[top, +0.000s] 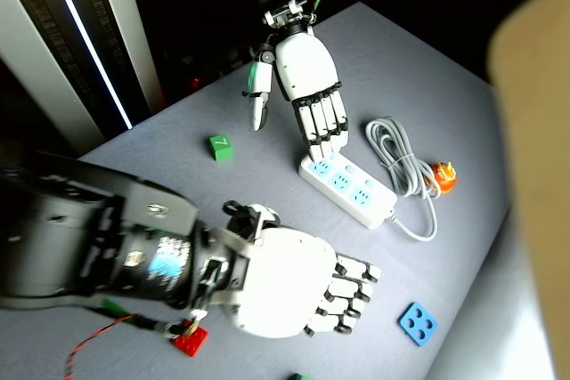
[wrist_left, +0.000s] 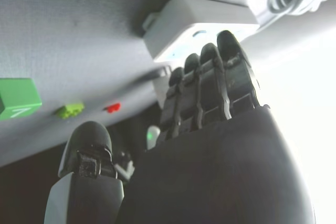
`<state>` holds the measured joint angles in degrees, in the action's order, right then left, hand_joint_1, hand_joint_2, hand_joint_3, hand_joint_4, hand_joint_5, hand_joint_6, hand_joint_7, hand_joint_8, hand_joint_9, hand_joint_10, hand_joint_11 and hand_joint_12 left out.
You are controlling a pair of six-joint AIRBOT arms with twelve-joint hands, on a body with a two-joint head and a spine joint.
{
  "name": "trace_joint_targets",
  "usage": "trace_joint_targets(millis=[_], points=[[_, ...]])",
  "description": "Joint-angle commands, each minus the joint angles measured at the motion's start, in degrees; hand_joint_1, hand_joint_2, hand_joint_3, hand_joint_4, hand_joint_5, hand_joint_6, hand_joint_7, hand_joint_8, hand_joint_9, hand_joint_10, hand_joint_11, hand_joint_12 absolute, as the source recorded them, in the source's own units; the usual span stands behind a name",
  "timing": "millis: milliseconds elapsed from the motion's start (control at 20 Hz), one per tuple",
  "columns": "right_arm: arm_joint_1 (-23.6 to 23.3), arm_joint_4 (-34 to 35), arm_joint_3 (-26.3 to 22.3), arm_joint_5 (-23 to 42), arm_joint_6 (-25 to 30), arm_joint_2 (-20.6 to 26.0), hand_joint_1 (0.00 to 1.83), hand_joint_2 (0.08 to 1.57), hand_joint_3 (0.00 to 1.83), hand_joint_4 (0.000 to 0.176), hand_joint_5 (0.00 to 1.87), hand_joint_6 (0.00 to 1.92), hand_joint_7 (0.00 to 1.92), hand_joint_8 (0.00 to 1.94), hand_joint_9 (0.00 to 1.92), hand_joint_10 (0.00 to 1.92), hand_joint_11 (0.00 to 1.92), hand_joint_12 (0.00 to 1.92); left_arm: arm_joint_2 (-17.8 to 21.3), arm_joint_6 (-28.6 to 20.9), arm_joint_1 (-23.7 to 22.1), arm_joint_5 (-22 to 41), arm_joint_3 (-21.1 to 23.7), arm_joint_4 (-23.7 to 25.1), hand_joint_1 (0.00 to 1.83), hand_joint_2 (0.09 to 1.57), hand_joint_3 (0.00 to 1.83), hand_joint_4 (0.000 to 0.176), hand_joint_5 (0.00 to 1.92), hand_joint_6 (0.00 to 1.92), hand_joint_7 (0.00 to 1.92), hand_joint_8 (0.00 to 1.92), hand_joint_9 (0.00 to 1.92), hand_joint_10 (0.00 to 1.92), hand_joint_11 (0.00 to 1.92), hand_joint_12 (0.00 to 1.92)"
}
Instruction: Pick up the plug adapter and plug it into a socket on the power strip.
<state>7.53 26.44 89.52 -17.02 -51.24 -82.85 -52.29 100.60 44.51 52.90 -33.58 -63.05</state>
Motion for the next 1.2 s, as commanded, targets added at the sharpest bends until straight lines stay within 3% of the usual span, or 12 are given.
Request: trace_joint_targets(millis=[0, 300, 1000, 1150], points=[[-0.26, 0.91, 0.63, 5.94, 0.11, 0.15, 1.25, 0.9, 0.0, 0.0, 0.01, 0.0, 0.0, 0.0, 0.0, 0.0, 0.0, 0.0, -0.18, -0.01, -0.64, 4.32, -0.28, 2.92, 0.0, 1.24, 0.0, 0.0, 0.09, 0.0, 0.14, 0.0, 0.13, 0.0, 0.0, 0.44], [1.09, 0.88, 5.1, 3.68, 1.54, -3.36, 1.31, 0.92, 0.0, 0.0, 0.01, 0.01, 0.0, 0.0, 0.0, 0.0, 0.0, 0.0, -2.1, 0.22, -0.92, 5.34, -1.2, 2.93, 0.0, 1.24, 0.0, 0.0, 0.1, 0.0, 0.14, 0.0, 0.13, 0.0, 0.0, 0.44], [2.0, 0.86, 8.87, 4.7, -0.94, -6.98, 1.36, 0.96, 0.01, 0.0, 0.0, 0.0, 0.0, 0.0, 0.0, 0.0, 0.0, 0.0, -3.13, 0.94, -0.08, 4.02, -1.64, 2.92, 0.0, 1.24, 0.0, 0.0, 0.1, 0.0, 0.13, 0.0, 0.14, 0.0, 0.0, 0.43], [2.27, 0.86, 10.12, 4.72, -1.04, -7.86, 1.37, 0.96, 0.01, 0.0, 0.0, 0.0, 0.0, 0.0, 0.0, 0.0, 0.0, 0.0, -3.13, 0.93, 0.4, 3.53, -1.66, 2.91, 0.0, 1.25, 0.0, 0.0, 0.13, 0.0, 0.18, 0.01, 0.17, 0.0, 0.0, 0.5]])
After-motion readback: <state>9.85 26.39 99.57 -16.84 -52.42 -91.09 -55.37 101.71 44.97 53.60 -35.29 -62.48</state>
